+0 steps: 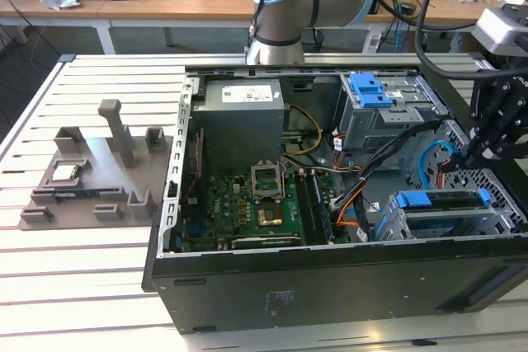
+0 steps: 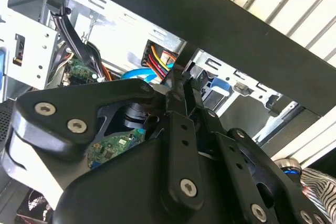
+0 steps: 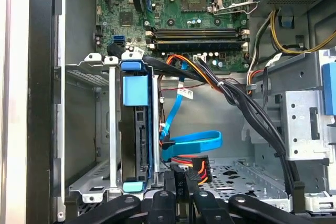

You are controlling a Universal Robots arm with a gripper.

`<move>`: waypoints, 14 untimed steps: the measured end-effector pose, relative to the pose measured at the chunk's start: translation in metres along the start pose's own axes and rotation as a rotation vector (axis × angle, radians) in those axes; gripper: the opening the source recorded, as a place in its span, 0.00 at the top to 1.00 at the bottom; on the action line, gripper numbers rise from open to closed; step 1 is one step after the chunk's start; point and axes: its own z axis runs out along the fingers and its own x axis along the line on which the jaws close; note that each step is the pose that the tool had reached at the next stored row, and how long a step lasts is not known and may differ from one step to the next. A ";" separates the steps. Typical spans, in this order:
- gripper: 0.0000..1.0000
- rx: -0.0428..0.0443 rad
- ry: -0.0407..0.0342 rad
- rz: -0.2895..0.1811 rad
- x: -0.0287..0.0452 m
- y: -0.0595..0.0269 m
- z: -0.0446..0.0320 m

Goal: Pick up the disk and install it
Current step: 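Insert the first disk wire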

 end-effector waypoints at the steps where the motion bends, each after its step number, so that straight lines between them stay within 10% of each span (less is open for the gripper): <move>1: 0.81 0.0001 0.0000 0.000 0.0024 0.0006 0.0000; 6: 0.81 0.0021 0.0003 -0.002 0.0238 0.0101 0.0034; 14: 0.81 0.0022 0.0050 -0.003 0.0248 0.0126 0.0086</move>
